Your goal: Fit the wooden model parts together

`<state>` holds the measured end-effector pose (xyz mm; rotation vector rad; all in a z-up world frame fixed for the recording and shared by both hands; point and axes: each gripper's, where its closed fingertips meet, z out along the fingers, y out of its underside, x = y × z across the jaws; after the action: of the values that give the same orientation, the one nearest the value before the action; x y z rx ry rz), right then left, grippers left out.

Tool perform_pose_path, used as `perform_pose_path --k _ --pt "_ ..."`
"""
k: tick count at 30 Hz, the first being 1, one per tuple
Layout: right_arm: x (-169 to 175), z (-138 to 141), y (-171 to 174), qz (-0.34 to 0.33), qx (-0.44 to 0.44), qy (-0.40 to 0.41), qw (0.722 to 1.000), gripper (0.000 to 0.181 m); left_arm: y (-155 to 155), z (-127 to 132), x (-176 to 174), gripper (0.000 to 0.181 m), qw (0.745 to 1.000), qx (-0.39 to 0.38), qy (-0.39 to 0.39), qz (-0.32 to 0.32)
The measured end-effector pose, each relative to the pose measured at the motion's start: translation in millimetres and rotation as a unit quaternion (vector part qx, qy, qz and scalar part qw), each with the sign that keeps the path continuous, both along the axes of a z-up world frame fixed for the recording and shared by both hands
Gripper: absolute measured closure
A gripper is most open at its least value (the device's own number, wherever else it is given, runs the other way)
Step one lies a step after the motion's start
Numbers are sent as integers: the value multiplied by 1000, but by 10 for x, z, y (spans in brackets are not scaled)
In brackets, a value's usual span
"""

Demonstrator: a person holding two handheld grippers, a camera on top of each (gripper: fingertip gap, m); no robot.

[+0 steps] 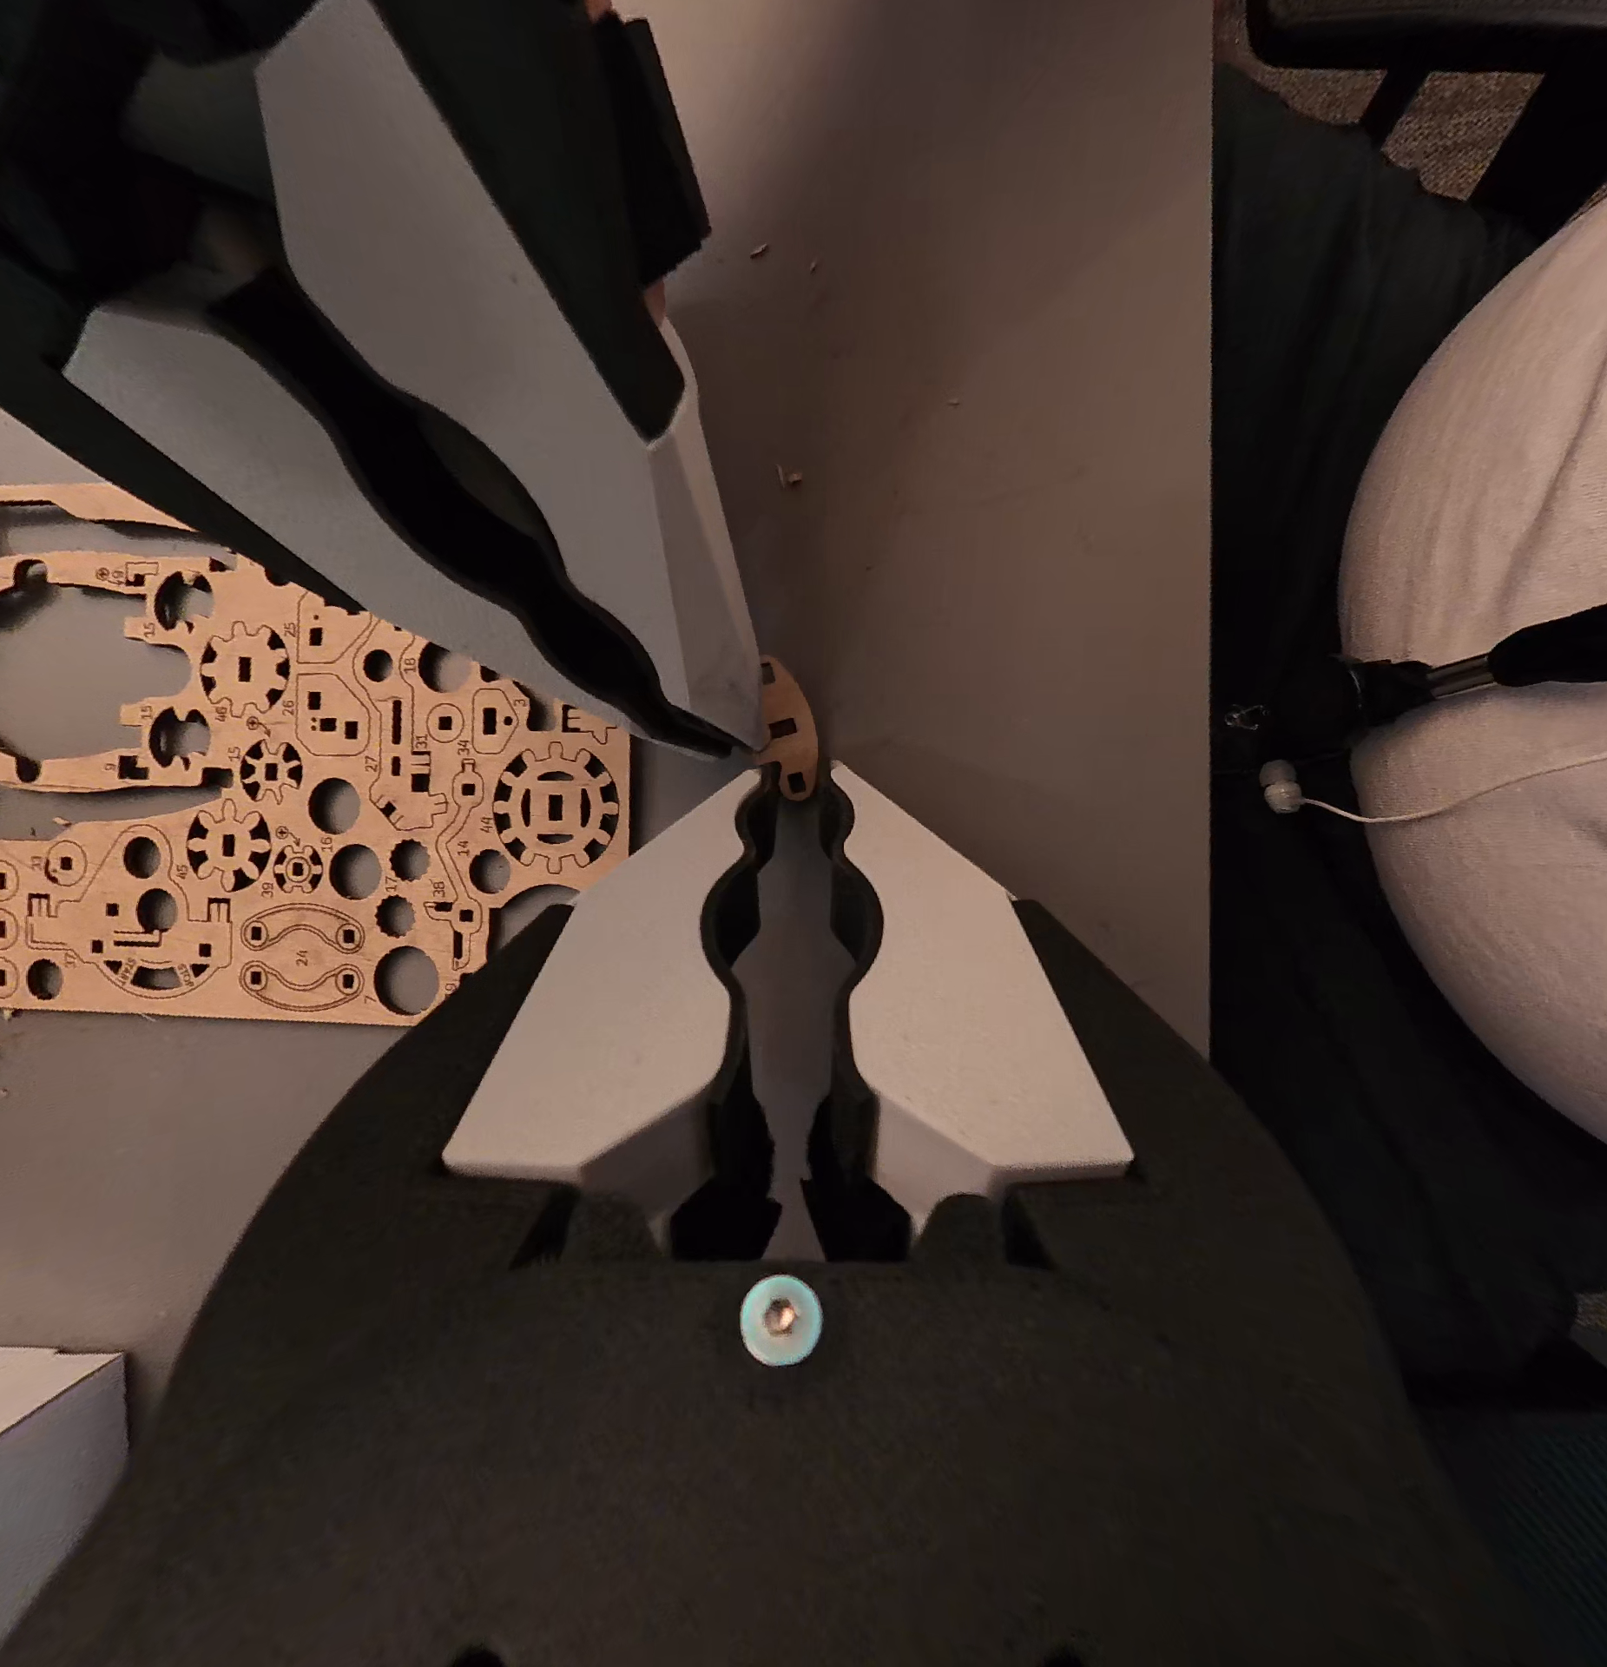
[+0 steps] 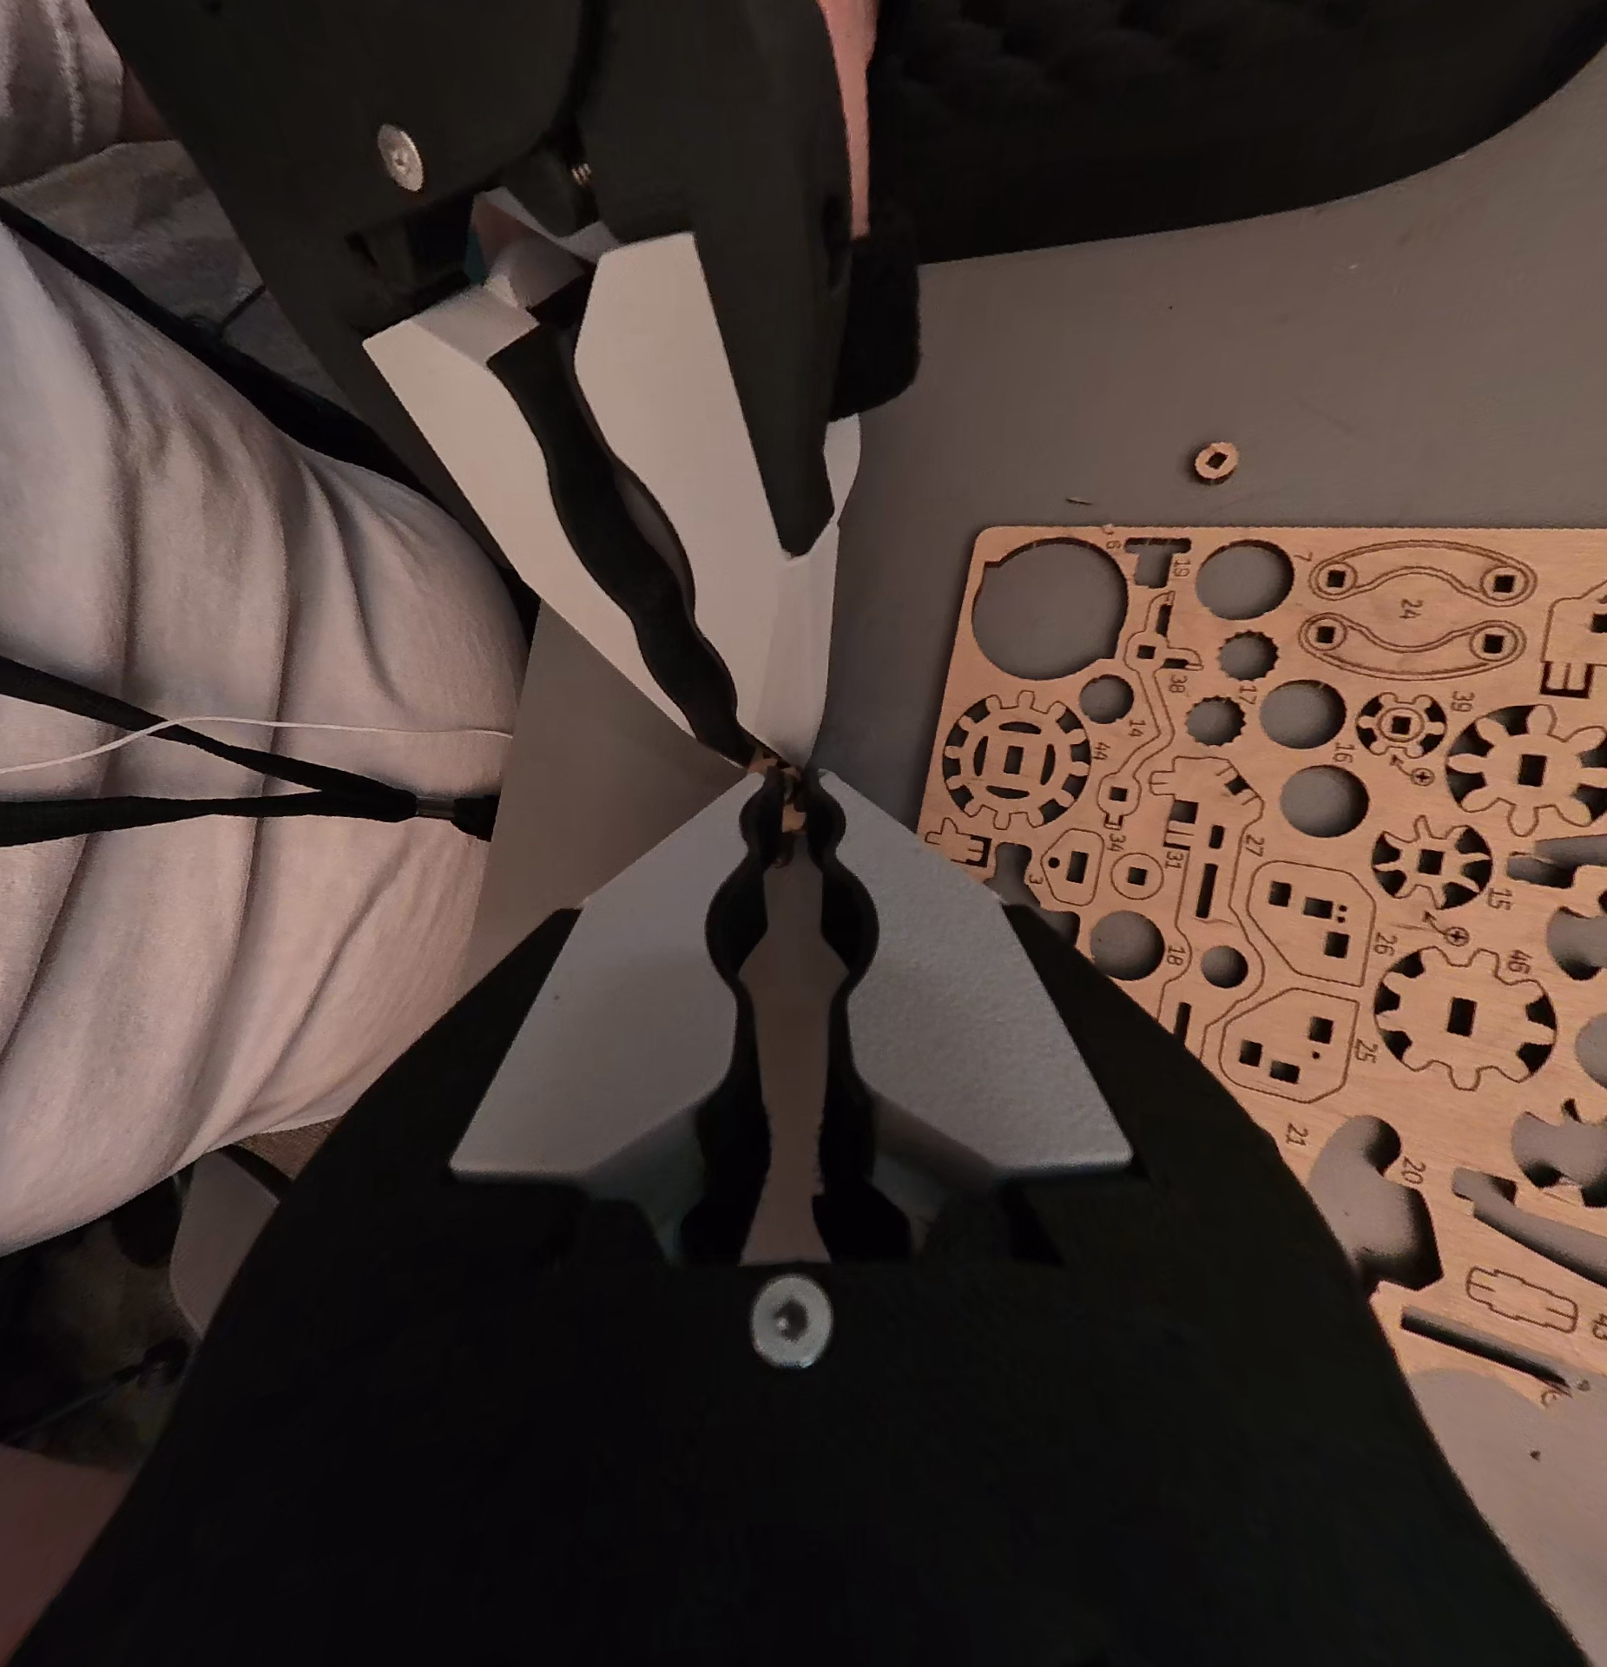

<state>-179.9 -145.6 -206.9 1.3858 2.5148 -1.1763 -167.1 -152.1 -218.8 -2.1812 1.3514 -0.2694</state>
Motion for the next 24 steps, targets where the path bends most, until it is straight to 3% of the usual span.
perform_pose_path --k 12,24 --pt "-10 -8 10 -19 -58 -36 998 180 15 2 -7 174 1000 7 17 -7" --pt "7 -5 7 -5 -54 -15 998 180 17 6 -4 174 1000 8 22 -13"
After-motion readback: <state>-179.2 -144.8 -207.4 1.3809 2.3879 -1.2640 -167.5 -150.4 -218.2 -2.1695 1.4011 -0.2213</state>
